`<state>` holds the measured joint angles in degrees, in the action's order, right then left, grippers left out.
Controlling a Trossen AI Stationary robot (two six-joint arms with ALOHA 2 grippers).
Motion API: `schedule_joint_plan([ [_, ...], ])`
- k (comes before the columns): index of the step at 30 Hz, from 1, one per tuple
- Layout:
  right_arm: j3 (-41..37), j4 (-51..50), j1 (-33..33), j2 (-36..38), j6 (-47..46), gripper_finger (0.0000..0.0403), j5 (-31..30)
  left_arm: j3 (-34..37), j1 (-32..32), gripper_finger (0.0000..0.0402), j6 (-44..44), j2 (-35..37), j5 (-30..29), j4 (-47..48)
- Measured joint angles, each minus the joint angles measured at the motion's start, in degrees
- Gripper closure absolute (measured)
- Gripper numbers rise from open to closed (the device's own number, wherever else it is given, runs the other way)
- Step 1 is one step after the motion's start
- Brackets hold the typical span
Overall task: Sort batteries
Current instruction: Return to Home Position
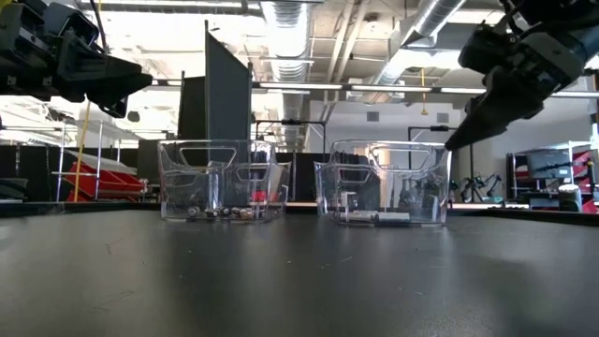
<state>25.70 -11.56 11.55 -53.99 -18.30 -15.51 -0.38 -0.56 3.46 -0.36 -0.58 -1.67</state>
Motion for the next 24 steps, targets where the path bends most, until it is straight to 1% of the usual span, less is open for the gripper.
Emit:
schedule_joint_plan([
  [5, -4.08, 3.33, -2.25, 6.25, 1.97, 0.0168, 1.92, 0.0, 0.0, 0.029, 0.0, -0.02, -0.02, 0.0],
  [12, -9.33, 4.83, -4.57, 18.8, 2.24, 0.0168, 2.58, 0.0, 0.0, 0.029, 0.0, -0.02, -0.09, 0.0],
  [17, -13.47, 5.1, -4.61, 27.86, 2.26, 0.0168, 3.31, 0.0, 0.0, 0.029, 0.0, -0.02, -0.09, 0.01],
  [24, -21.61, 15.42, -4.59, 39.53, 3.37, 0.0168, 4.12, 0.0, 0.0, 0.029, 0.0, -0.02, -0.09, 0.01],
])
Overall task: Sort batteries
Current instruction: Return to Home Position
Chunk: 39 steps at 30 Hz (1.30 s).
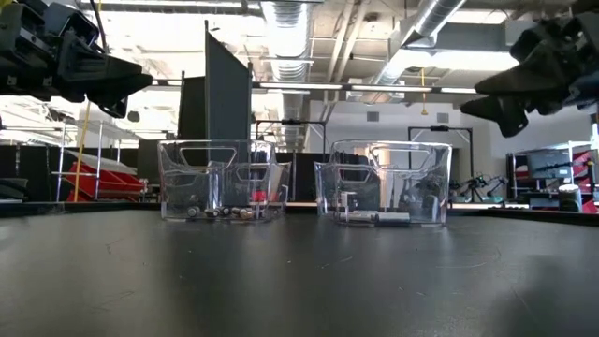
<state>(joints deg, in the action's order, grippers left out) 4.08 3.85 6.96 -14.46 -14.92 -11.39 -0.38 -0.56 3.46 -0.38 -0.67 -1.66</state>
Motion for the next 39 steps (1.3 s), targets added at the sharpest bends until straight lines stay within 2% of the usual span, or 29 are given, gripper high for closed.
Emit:
schedule_joint_plan([
  [3, -3.41, 2.98, 0.01, 4.14, 0.03, 0.0168, 0.08, 0.0, 0.0, 0.029, 0.0, 0.02, 0.02, -0.01],
  [6, -3.59, 0.77, -0.09, 7.86, 0.21, 0.0168, 0.14, 0.0, -0.01, 0.029, 0.0, 0.02, 0.01, 0.01],
  [12, -3.61, 2.35, -2.67, 14.48, 6.19, 0.0168, 2.92, 0.0, -0.02, 0.029, 0.0, 0.02, 0.05, 0.01],
  [16, -3.61, 2.72, -4.43, 14.43, 7.1, 0.0168, 6.13, 0.0, -0.02, 0.029, 0.0, 0.02, 0.05, -0.01],
  [22, -3.64, -2.41, -5.2, 13.83, 2.45, 0.0168, 11.0, 0.0, 0.0, 0.029, -0.02, 0.02, 0.04, 0.01],
  [30, -3.66, -2.74, -5.22, 13.06, 7.31, 0.0168, 11.31, 0.01, -0.02, 0.029, -0.01, 0.04, 0.01, 0.01],
  [39, -3.68, -2.94, -5.22, 5.19, 10.89, 0.0168, 11.33, 0.01, -0.01, 0.029, -0.01, 0.02, 0.02, 0.01],
])
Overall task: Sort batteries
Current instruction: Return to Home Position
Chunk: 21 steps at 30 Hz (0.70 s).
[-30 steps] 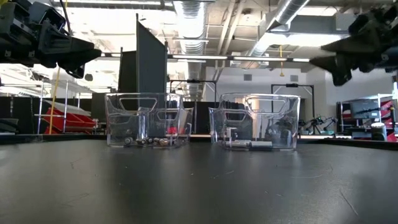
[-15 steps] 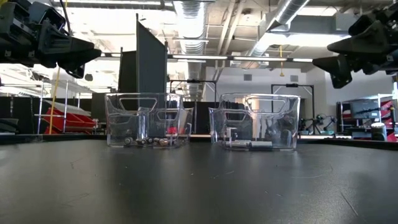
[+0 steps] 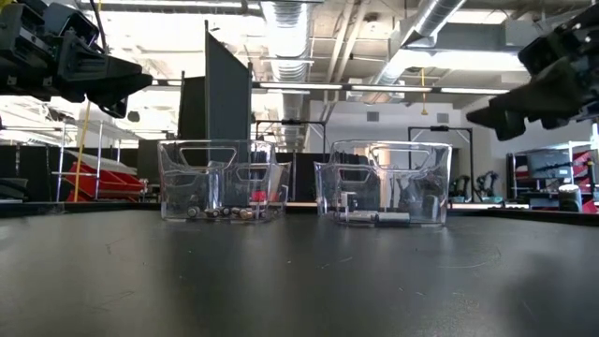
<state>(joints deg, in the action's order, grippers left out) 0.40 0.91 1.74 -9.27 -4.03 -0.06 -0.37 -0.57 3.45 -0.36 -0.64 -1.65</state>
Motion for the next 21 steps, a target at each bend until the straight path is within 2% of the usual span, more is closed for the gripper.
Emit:
schedule_joint_plan([
  [10, 0.0, -0.2, 0.0, -8.09, 0.0, 0.0168, 0.13, 0.0, 0.0, 0.029, 0.01, 0.0, 0.0, 0.0],
  [21, -0.04, -0.2, 0.0, -9.87, -0.02, 0.0168, 0.13, 0.0, -0.01, 0.029, 0.01, 0.0, 0.0, -0.01],
])
